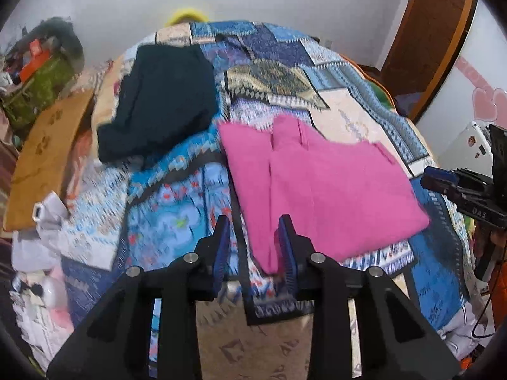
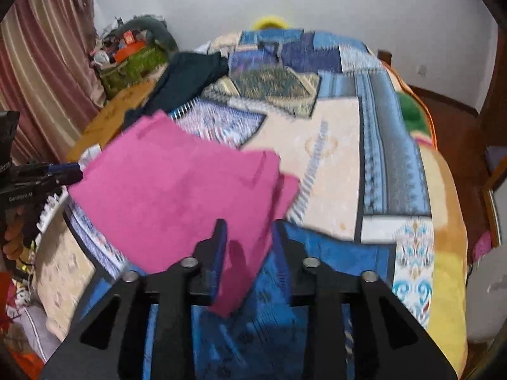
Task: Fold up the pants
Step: 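Grasp the folded pink pants edge with the left tool while the right tool grasps beside it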
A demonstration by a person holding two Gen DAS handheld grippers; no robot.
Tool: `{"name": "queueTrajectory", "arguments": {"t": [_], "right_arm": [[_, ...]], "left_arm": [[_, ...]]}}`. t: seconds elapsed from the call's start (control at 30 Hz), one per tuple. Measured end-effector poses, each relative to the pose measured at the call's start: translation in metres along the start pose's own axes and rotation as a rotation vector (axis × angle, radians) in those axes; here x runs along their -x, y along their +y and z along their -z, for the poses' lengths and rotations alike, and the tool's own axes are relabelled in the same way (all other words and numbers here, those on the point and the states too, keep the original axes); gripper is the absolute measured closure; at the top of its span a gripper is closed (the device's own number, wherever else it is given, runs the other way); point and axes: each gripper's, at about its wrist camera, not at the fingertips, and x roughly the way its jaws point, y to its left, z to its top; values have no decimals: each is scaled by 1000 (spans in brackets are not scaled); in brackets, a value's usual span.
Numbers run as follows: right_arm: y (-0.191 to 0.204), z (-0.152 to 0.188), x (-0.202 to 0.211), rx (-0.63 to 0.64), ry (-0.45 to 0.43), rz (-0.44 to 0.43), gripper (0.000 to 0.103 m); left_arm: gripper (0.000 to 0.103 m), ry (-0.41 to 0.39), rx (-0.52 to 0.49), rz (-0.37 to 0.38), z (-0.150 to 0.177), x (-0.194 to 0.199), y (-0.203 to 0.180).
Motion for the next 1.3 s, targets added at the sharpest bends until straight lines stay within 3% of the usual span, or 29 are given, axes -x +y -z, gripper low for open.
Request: {"name": "queueTrajectory", "arguments": {"t": [0.1, 0.23, 0.37, 0.57, 0.8, 0.93, 0.97, 1.03, 1.17, 1.3], "right_arm": [[10, -9, -7, 23, -13, -15, 68], [24, -20, -26, 70, -10, -39, 64], [23, -21, -59, 36, 79, -72, 63], [12, -19, -62, -12, 96, -124, 61], [4, -19, -59, -16, 100, -133, 55], [-7, -18, -59, -42, 99, -115, 55], [-10, -17, -60, -47, 100, -113, 55], [-17, -14, -59, -57, 97, -103, 55], [-35, -13, -58, -110, 86, -52, 55], [-52, -8, -63, -182, 96, -42, 50]], "left_arm": [[71, -31, -33, 0, -19, 5, -8], [69, -52, -76, 78, -51, -1, -33], [69, 2, -142, 98, -70, -37, -65], [69, 162, -162, 67, -63, -103, -77], [68, 146, -209, 57, -60, -99, -74], [49, 117, -211, -10, -62, -97, -64], [48, 115, -204, -27, -62, -97, -58], [44, 128, -163, -24, -61, -101, -43], [26, 121, -106, -21, -60, -102, -26], [23, 123, -31, 32, -59, -106, -14]]}}
